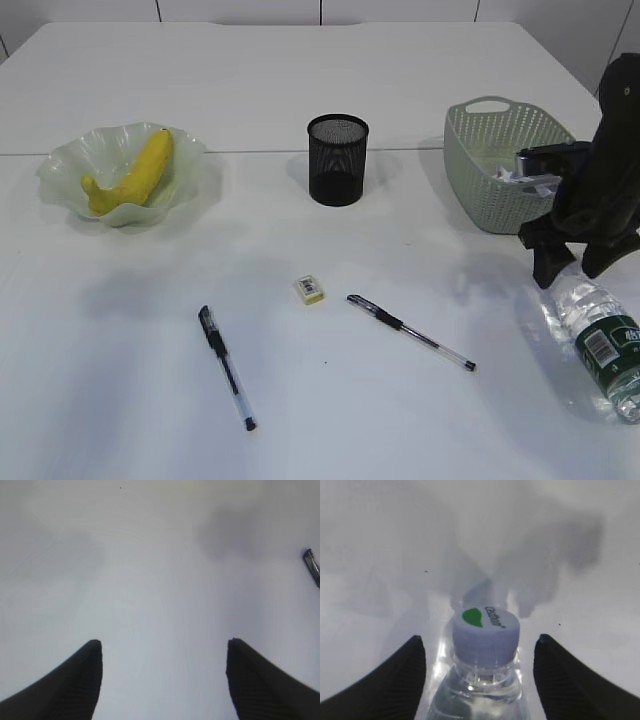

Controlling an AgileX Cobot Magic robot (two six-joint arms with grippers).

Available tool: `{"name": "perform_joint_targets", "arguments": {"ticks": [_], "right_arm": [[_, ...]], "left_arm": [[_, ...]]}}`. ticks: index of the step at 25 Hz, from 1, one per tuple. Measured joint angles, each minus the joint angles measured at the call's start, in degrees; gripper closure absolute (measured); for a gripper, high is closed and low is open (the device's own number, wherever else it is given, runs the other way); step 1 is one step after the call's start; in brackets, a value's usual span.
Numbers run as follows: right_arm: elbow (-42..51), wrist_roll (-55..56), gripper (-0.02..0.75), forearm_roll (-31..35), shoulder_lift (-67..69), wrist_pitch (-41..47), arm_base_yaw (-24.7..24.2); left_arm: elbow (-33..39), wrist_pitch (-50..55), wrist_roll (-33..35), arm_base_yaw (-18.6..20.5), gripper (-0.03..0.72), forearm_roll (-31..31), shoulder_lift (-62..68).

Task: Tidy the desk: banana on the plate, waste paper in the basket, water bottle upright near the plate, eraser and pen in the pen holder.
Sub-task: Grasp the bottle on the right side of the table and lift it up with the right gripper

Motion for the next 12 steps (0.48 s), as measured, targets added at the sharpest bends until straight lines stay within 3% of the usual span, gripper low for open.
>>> {"name": "perform_joint_targets", "arguments": {"ticks": [12], "right_arm": [[-0.92,0.1,0.247,0.0,1.57,0.0,0.0]], "left_arm": [[0.0,0.09,0.0,0.0,0.13,0.09,0.0]]}}
